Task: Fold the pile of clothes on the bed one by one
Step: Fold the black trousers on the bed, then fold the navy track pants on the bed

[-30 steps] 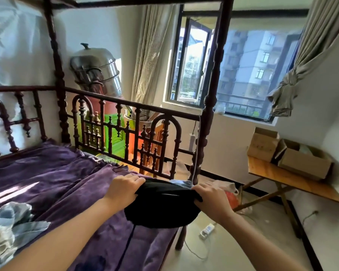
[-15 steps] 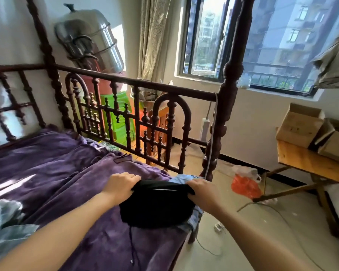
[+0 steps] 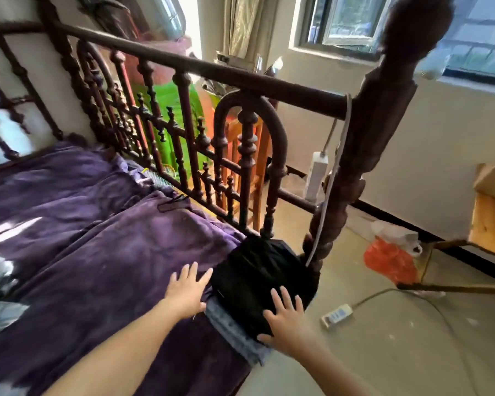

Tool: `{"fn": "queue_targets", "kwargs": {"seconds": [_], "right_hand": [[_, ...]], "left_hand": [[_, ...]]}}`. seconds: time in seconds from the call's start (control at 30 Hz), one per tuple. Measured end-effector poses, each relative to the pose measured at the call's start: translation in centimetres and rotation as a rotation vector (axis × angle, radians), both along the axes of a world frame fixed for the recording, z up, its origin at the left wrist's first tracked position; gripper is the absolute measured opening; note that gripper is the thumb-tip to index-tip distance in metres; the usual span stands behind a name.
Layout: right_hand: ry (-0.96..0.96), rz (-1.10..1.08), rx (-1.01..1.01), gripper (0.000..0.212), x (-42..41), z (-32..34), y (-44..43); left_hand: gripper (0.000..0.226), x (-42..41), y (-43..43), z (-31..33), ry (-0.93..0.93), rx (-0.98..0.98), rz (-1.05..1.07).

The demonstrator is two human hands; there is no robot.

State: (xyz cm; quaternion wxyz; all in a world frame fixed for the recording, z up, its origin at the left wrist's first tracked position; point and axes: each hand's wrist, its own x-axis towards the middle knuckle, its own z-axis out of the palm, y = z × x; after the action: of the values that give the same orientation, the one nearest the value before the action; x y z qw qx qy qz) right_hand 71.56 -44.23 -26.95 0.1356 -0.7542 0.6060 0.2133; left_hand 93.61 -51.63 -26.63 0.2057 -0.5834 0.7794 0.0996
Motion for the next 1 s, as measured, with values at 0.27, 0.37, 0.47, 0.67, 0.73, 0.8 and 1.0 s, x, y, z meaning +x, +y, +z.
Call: {"fn": "queue_targets", "kwargs": {"seconds": [0.27, 0.37, 0.47, 0.67, 0.73, 0.8, 1.0], "right_hand": [[-0.177, 0.006, -0.288, 0.066, 3.4, -2.6, -4.4], [-0.226, 0.160, -0.400, 0.056, 7.8, 1.0, -6.9], [-0.297, 0.315, -0.416, 0.055, 13.1, 4.0, -8.4], [-0.331, 0.676, -0.347, 0.054, 23.7, 11.8, -6.9], [-0.368, 0.774, -0.345, 0.053, 27.0, 13.6, -5.8], [-0.433, 0.903, -0.372, 0.051, 30.1, 15.3, -4.0], [-0.549, 1.235, -0.358, 0.056, 36.9, 19.8, 4.7]], "left_hand": [[0.066, 6.3, 2.1, 0.4, -0.007, -0.008, 0.235], [0.062, 9.4, 3.0, 2.6, 0.007, -0.118, 0.333], [0.061, 13.1, 4.8, 5.5, 0.010, -0.226, 0.454], [0.058, 21.7, 13.3, 12.5, -0.011, -0.448, 0.768], [0.056, 23.7, 17.4, 14.6, -0.046, -0.514, 0.883], [0.054, 25.0, 22.0, 16.3, -0.082, -0.575, 0.997], [0.051, 24.1, 35.9, 19.2, -0.183, -0.782, 1.326]]}}
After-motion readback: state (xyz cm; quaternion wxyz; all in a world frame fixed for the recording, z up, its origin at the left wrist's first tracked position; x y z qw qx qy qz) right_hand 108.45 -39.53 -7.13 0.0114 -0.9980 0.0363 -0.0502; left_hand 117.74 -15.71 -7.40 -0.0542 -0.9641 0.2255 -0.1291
